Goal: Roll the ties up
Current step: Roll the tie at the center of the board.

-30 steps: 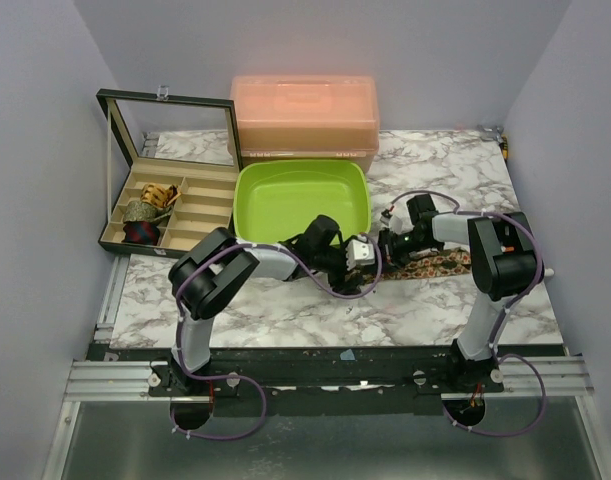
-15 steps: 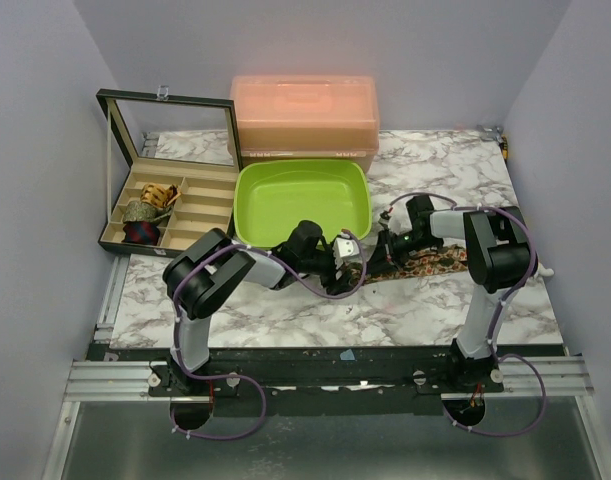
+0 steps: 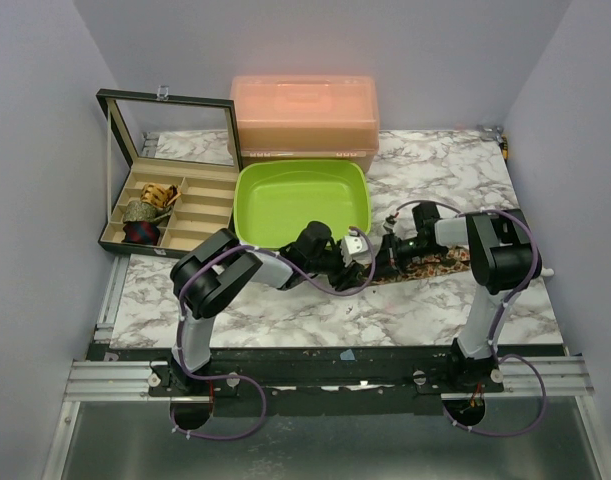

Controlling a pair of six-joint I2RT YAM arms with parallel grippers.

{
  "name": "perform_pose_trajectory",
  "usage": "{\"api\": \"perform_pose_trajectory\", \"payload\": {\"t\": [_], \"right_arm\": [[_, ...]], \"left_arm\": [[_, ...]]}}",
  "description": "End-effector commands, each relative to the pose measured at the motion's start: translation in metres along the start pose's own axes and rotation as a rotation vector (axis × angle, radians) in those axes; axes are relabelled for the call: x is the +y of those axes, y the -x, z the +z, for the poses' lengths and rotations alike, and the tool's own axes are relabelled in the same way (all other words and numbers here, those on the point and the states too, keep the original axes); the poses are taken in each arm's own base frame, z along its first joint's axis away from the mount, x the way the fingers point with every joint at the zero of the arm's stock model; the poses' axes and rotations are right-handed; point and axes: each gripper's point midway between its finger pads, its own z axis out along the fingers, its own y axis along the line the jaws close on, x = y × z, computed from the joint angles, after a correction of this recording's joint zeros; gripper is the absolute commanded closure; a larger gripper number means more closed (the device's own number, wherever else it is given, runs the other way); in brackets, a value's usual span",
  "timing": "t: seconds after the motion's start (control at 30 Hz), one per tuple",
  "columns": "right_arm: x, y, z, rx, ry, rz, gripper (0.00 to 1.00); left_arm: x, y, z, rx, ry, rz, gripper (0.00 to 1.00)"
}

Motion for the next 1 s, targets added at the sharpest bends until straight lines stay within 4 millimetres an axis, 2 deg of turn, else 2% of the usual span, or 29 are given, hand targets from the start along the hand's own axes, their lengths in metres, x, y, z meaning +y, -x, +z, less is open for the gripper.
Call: {"api": "perform_pose_trajectory", "payload": {"t": [0.0,0.1,0.13,0.2,0.27,0.4,0.53,0.57,0.67,0.77,0.87,0.97], "right_arm": [[-0.029,-0.009,0.005,0.004,-0.173,-0.009,0.96],[-0.014,-0.003,-0.011,-0.007,-0.189,-0.039,0.76],[-0.008,0.001,-0.018,-0.021,-0.195,-0.052,0.64],[-0.003,0.007,-0.029,-0.039,-0.216,-0.059,0.47],[0.002,0.009,-0.037,-0.041,-0.222,-0.067,0.42],[0.013,0.006,-0.034,-0.04,-0.162,-0.043,0.5],[0.004,0.002,-0.022,-0.021,-0.136,-0.018,0.56],[0.001,0.002,-0.02,-0.021,-0.134,-0.023,0.59],[-0.011,-0.001,-0.016,-0.005,-0.153,-0.043,0.8],[-0.031,-0.005,-0.017,0.027,-0.23,-0.053,0.99],[-0.043,0.004,-0.018,0.021,-0.294,-0.051,1.0],[-0.055,0.012,-0.021,0.02,-0.367,-0.056,1.0]], "left_arm": [[-0.004,-0.066,0.008,0.26,0.037,-0.032,0.69],[-0.006,-0.084,-0.003,0.349,0.024,0.001,0.79],[-0.006,-0.087,-0.005,0.37,0.027,0.012,0.8],[-0.005,-0.094,-0.011,0.419,0.029,0.019,0.82],[-0.003,-0.098,-0.015,0.469,0.038,0.004,0.83],[-0.005,-0.101,-0.019,0.513,0.04,-0.009,0.81],[-0.01,-0.1,-0.019,0.523,0.026,-0.014,0.8],[-0.01,-0.099,-0.018,0.525,0.025,-0.014,0.79],[-0.011,-0.098,-0.016,0.523,0.016,-0.02,0.76],[-0.015,-0.089,-0.014,0.475,-0.01,-0.036,0.65],[-0.016,-0.074,-0.012,0.371,-0.022,-0.065,0.44],[-0.017,-0.042,-0.015,0.171,-0.043,-0.055,0.34]]}}
